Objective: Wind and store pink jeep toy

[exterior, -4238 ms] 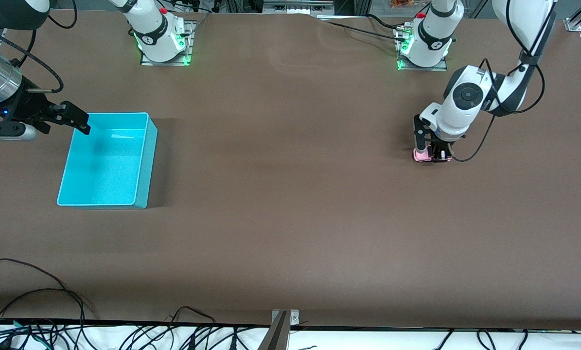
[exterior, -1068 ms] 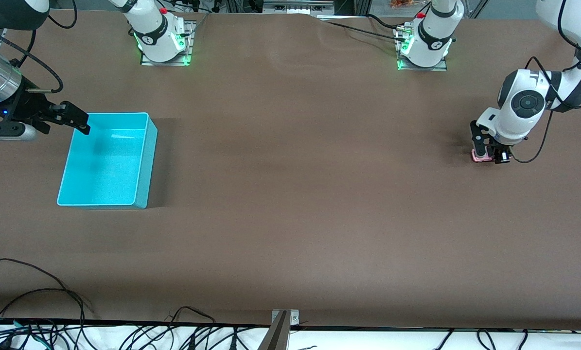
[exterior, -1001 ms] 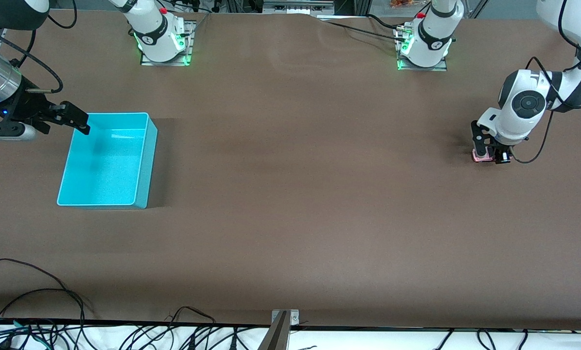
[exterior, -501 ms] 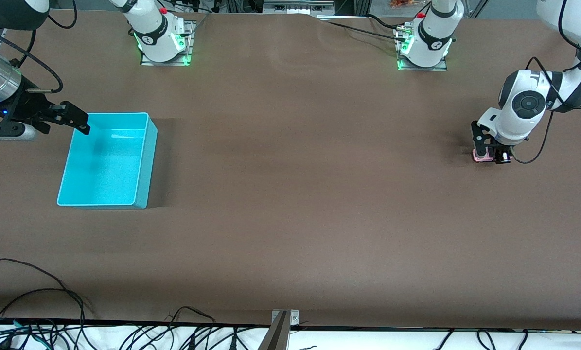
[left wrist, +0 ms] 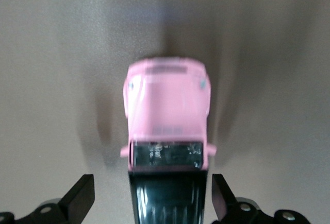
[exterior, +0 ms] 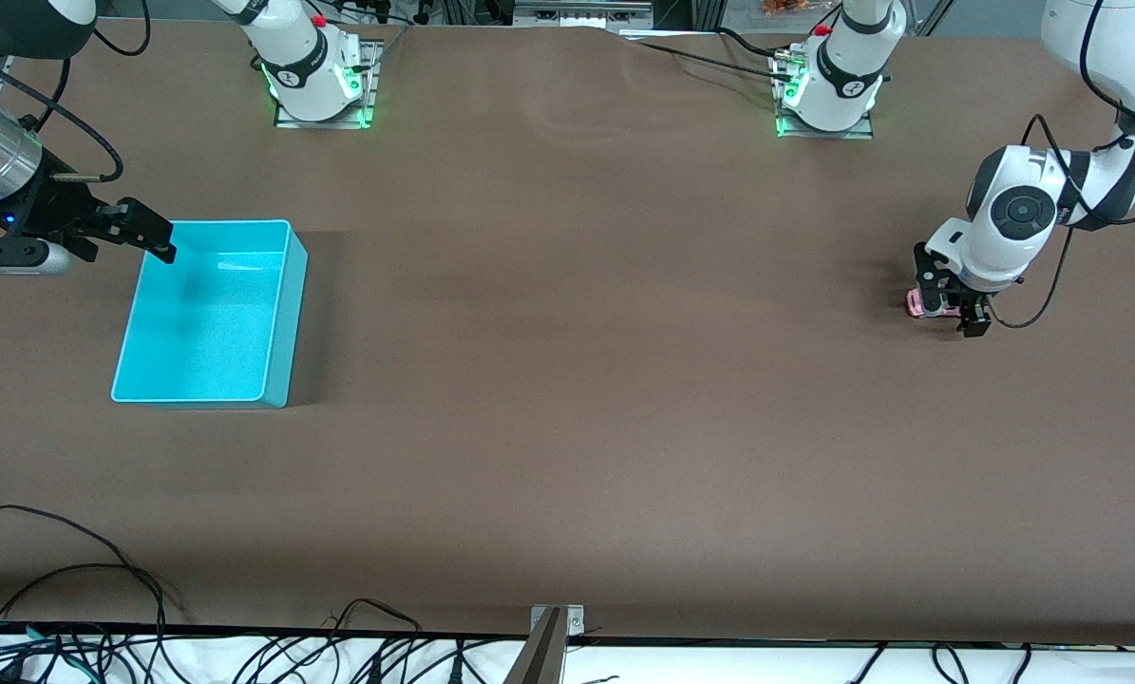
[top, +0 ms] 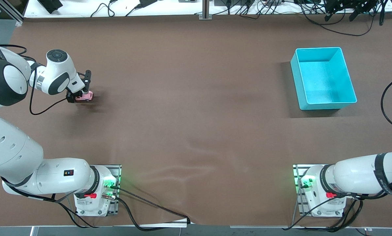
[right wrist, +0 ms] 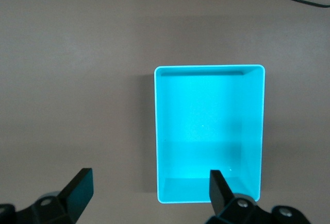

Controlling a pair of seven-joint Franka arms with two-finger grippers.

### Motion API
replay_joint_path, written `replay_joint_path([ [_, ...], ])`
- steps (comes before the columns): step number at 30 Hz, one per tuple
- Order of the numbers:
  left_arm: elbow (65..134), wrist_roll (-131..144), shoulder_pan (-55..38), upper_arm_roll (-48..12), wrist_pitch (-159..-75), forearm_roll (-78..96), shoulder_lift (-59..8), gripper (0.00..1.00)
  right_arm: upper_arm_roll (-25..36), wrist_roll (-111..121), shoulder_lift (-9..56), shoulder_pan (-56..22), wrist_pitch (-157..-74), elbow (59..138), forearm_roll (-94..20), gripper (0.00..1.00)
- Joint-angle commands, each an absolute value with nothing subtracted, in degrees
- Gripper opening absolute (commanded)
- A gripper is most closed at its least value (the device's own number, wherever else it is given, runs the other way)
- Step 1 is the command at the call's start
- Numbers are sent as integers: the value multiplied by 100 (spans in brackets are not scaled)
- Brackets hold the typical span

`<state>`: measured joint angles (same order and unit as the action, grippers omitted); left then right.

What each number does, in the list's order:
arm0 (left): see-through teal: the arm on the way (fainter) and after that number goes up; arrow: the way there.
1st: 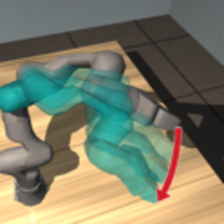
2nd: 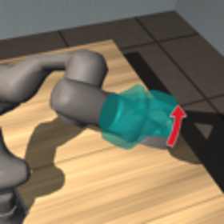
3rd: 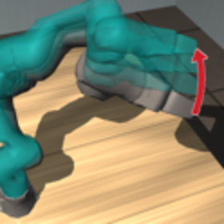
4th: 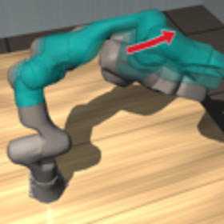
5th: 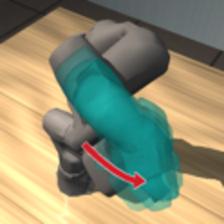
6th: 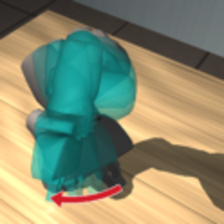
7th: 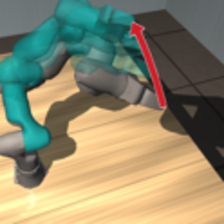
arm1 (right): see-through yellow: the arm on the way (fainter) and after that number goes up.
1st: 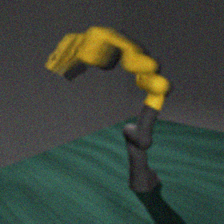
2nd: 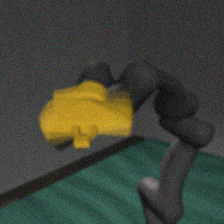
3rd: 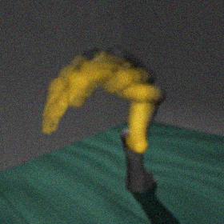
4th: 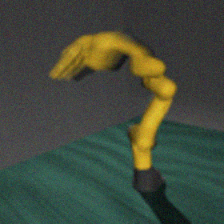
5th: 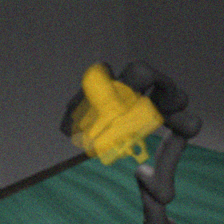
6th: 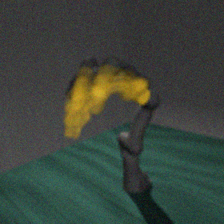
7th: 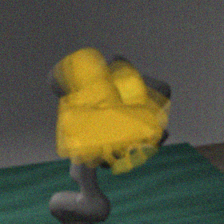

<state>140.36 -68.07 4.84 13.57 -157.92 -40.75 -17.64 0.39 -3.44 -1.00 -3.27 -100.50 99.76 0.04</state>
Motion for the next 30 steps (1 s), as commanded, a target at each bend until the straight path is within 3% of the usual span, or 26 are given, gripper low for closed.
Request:
replay_joint_path([
  [1, 13931, -6768, 439, 1406, -15829, -4184, -1775, 100, 35, -378, -97, -308, -10020, 9932, -97, 100],
  [11, 13939, -6768, 440, 1398, -15820, -4184, -1714, 100, 35, -361, -97, -308, -10020, 9932, -97, 100],
  [30, 14036, -6706, 457, 1389, -15724, -4201, -467, 100, 35, -378, -97, -308, -10020, 9932, -97, 100],
])
